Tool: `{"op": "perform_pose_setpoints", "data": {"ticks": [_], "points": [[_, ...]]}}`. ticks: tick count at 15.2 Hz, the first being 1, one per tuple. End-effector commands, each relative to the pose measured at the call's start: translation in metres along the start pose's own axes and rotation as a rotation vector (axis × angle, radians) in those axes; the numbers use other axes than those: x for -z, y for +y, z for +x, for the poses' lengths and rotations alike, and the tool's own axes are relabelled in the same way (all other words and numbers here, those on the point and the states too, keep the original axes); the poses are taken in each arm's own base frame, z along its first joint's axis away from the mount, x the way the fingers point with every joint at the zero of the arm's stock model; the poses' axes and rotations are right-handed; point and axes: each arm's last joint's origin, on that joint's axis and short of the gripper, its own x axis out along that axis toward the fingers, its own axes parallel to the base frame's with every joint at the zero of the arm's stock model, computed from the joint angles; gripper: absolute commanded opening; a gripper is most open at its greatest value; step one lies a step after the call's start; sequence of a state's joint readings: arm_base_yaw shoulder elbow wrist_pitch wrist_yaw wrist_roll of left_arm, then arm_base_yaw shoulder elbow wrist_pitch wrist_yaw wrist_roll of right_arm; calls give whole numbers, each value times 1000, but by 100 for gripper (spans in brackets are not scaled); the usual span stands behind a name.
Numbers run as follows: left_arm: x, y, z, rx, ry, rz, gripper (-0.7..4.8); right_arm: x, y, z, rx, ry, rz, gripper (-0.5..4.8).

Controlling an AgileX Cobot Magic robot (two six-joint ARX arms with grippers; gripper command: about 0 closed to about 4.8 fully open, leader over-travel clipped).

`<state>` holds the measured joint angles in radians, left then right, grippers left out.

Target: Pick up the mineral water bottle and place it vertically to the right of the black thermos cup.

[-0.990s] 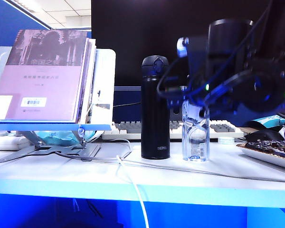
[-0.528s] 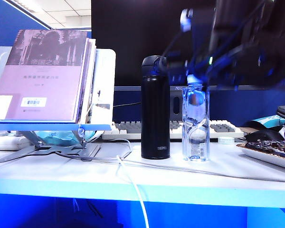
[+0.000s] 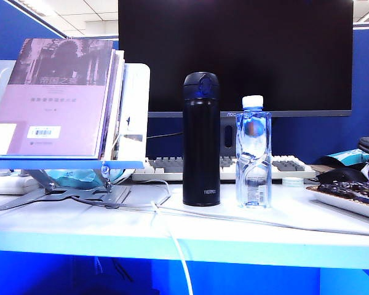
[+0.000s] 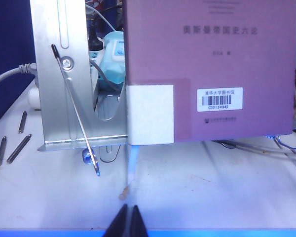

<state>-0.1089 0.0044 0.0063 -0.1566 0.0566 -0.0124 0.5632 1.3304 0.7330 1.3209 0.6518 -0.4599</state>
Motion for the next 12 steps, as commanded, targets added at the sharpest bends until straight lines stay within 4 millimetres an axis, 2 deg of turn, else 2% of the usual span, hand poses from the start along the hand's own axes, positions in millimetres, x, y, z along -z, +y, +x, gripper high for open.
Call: {"op": "perform_pose_setpoints", "data": {"ticks": [1, 2, 3, 4, 6, 7, 9, 11, 12], "points": [[1, 0, 0, 7, 10, 3, -4, -62, -41, -11, 56, 11, -57, 28], [1, 0, 0, 7, 10, 3, -4, -88, -60, -21, 46, -5, -37, -2], [1, 0, 0, 7, 10, 4, -4, -107, -75, -32, 34, -22, -14, -2], [1, 0, 0, 7, 10, 4, -4, -135, -101, -50, 14, -35, 16, -2], [1, 0, 0, 8, 10, 4, -4, -170, -147, -81, -50, -6, 44, -2], [1, 0, 0, 7, 10, 4, -4, -178, -168, -96, -88, 17, 77, -2], [1, 0, 0, 7, 10, 4, -4, -178, -198, -120, -154, 70, 90, -2], [1, 0, 0, 7, 10, 3, -4, -164, -209, -137, -228, 170, 96, -2], [1, 0, 0, 7, 10, 3, -4, -152, -206, -142, -280, 270, 95, -2]]}}
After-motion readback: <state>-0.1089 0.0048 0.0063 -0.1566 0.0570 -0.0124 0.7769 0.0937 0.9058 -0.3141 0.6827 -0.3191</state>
